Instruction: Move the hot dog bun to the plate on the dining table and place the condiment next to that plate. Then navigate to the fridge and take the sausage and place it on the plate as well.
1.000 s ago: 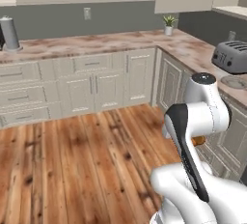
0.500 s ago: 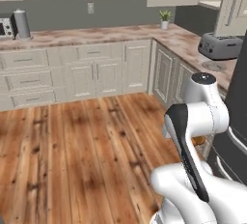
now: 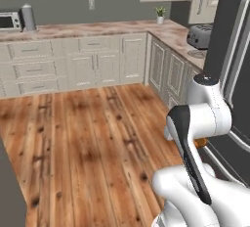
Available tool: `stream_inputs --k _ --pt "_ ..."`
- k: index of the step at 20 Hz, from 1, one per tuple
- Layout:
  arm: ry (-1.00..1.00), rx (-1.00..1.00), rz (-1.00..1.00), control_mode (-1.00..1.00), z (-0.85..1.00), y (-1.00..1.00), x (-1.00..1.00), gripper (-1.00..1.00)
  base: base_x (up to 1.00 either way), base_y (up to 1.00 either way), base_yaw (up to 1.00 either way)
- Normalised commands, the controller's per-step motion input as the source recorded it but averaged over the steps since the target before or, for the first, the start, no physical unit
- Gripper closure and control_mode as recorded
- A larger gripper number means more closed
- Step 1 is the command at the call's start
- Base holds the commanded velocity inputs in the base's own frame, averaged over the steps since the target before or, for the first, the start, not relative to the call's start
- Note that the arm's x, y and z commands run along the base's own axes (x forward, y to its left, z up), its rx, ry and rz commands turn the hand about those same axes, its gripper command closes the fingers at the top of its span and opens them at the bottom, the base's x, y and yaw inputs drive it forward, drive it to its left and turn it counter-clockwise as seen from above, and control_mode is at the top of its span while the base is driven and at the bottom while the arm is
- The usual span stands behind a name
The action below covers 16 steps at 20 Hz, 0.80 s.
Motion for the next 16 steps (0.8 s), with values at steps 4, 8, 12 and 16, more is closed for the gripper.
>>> stream_inputs --k 4,8,12,16 --pt "0.00 0.00 0.00 1.00 0.00 0.00 0.00 1.00 -1.00 0.11 0.03" --pt "0.00 0.00 0.00 1.00 0.00 0.00 0.00 1.00 -1.00 0.28 0.01" --pt "0.00 0.00 0.00 1.00 0.00 0.00 0.00 1.00 -1.00 0.61 0.00" --pt "0.00 0.00 0.00 1.00 0.00 0.00 0.00 1.00 -1.00 0.82 0.00"
